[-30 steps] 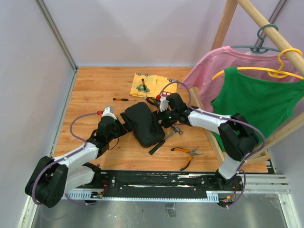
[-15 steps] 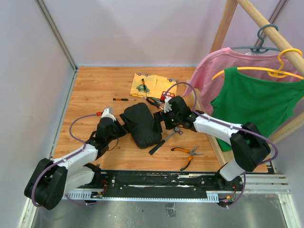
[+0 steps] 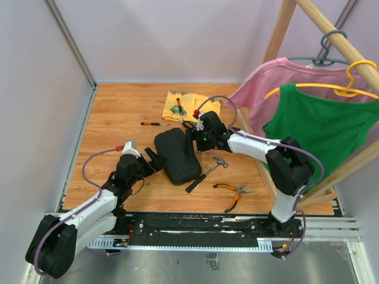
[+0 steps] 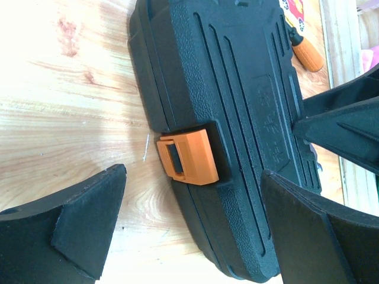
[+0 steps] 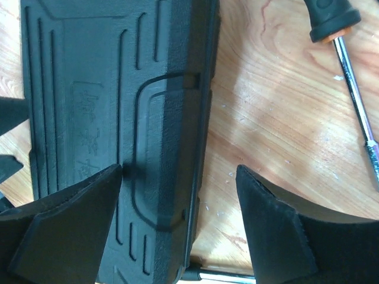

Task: Sort the tools into containers
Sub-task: Move the storage box to the center of the board, then open the storage box at the center of the board.

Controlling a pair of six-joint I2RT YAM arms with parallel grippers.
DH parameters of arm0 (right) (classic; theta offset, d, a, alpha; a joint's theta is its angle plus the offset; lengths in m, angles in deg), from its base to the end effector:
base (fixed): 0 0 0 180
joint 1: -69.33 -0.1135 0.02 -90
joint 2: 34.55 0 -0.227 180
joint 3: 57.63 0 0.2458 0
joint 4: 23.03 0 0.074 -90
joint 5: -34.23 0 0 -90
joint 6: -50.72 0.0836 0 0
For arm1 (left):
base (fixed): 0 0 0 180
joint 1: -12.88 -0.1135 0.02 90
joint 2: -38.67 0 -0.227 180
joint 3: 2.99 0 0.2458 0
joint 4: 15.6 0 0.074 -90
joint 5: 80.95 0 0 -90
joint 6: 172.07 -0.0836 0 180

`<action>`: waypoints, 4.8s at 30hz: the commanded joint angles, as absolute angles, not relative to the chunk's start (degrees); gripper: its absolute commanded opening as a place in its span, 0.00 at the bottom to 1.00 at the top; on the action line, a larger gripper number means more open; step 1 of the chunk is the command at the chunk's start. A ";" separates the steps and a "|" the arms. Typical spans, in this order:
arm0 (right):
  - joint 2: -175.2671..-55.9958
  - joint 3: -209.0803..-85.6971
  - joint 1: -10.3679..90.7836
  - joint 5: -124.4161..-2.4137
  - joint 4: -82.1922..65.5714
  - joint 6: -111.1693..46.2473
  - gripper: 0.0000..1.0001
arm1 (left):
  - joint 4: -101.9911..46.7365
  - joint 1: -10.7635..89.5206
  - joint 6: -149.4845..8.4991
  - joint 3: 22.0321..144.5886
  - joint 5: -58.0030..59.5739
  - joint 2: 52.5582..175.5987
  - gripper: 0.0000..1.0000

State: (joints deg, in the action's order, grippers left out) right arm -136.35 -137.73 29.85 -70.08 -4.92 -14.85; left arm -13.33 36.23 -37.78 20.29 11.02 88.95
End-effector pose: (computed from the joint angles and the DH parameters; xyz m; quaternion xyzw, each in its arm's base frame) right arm 0.3063 0.2791 0.1456 -0.1700 0.8839 0.3184 0.2974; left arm 0.2188 -0.0913 0.1106 -0.1621 0.8263 -0.2881 0.4560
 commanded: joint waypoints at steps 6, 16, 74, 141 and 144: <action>-138.91 -135.98 31.67 -72.47 -7.14 -10.60 0.65 | -13.47 35.83 -37.10 18.44 12.06 87.63 0.99; -138.95 -128.32 35.11 -75.59 -11.43 -7.08 0.60 | -11.09 35.82 -37.15 18.83 11.71 89.43 0.99; -143.89 -112.17 50.15 -89.86 -31.62 5.86 0.41 | 22.68 35.84 -22.30 28.18 -8.31 127.00 0.88; -142.28 -115.37 47.84 -86.89 -23.48 0.12 0.38 | -24.60 38.44 -43.58 44.10 13.51 123.89 0.27; -142.37 -115.46 47.80 -86.76 -23.33 0.01 0.38 | -25.64 38.71 -44.07 44.54 14.00 124.39 0.27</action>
State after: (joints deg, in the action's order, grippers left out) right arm -138.58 -118.52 48.10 -95.04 -37.53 5.61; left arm -15.75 38.11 -38.22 44.92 7.94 122.07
